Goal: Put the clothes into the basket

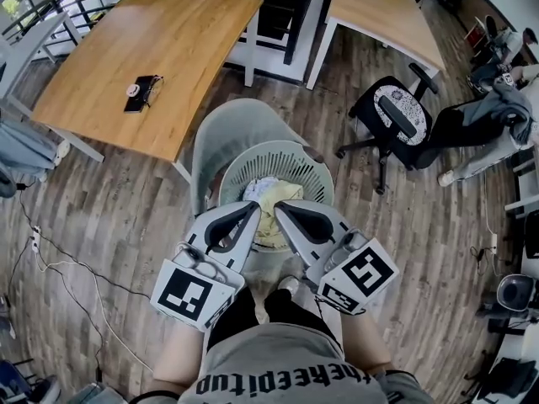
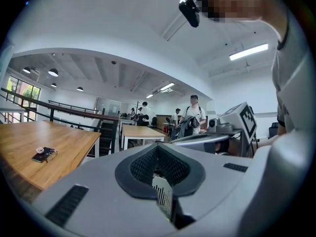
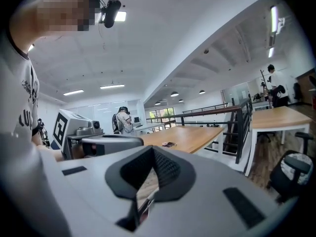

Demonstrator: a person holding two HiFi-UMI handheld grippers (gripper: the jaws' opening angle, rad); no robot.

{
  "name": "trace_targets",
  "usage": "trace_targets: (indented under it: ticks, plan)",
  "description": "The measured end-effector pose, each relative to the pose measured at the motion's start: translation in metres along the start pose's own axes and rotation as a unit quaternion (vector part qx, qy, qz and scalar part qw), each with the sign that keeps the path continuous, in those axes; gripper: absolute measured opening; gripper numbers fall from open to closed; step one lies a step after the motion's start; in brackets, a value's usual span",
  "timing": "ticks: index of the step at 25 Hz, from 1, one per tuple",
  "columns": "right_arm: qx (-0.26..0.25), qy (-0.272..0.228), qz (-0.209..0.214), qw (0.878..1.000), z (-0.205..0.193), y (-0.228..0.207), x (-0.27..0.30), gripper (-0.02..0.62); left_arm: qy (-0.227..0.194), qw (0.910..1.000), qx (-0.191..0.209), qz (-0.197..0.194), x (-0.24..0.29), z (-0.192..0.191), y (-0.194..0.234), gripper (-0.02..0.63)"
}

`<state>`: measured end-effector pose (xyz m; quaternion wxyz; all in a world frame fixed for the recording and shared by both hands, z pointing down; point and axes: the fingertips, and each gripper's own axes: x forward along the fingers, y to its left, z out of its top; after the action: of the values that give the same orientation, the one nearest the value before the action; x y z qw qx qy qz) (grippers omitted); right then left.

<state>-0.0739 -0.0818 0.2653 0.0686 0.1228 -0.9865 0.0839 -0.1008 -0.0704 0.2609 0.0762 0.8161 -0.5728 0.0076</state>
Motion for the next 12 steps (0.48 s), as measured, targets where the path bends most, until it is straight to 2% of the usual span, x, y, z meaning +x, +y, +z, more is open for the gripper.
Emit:
trace_targets:
  ticks: [12]
  plan:
    - [-0.017, -0.014, 0.014, 1.0, 0.012, 0.015, -0.005, 0.009, -0.017, 0.9998, 0.006, 0.009, -0.013, 0.012, -0.008, 0.014]
